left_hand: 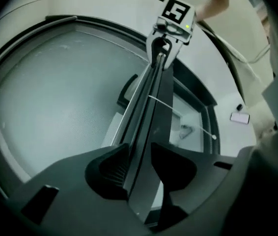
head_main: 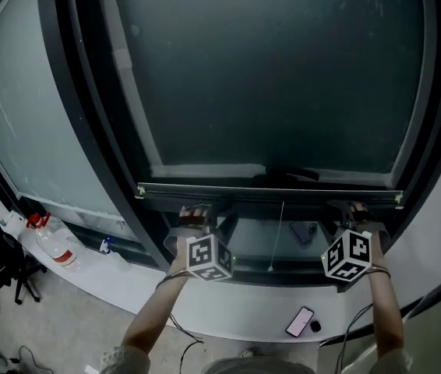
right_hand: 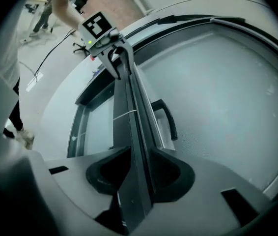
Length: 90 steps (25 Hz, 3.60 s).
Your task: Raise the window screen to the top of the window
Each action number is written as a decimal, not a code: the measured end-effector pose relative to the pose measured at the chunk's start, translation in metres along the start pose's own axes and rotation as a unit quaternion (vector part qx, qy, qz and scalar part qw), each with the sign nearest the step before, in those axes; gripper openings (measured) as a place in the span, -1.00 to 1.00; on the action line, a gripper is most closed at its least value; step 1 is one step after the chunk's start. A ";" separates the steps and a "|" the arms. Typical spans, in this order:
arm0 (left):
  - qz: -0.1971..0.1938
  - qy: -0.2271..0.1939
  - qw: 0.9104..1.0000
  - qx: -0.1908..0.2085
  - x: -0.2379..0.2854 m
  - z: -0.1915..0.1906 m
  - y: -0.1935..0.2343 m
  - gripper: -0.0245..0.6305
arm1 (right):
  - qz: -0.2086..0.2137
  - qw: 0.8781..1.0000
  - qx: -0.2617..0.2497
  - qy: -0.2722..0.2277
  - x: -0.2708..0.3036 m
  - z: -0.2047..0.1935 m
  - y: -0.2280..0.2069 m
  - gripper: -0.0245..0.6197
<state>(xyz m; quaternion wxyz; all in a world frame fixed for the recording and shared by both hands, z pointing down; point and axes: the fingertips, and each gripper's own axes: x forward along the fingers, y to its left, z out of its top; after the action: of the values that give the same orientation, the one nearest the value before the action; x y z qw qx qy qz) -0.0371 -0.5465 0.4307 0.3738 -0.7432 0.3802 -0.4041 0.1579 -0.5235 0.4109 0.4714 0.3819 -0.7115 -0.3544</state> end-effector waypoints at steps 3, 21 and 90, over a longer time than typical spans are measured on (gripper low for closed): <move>-0.003 0.030 0.999 0.044 0.004 -0.008 0.012 -0.49 | 0.025 0.999 -0.037 0.031 0.008 -0.007 -0.005 -0.61; -0.046 0.083 0.993 0.064 0.017 -0.029 0.025 -0.72 | 0.074 0.991 -0.078 0.077 0.026 -0.014 -0.007 -0.79; 0.007 0.115 0.986 0.120 -0.057 0.078 0.275 -0.86 | -0.033 0.989 -0.112 0.086 -0.074 0.074 -0.260 -0.87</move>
<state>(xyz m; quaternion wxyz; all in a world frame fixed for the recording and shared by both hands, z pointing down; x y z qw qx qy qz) -0.0628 -0.5962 0.1441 0.4171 -0.6383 0.3749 -0.5273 0.1616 -0.5666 0.1340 0.5588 0.3793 -0.6110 -0.4131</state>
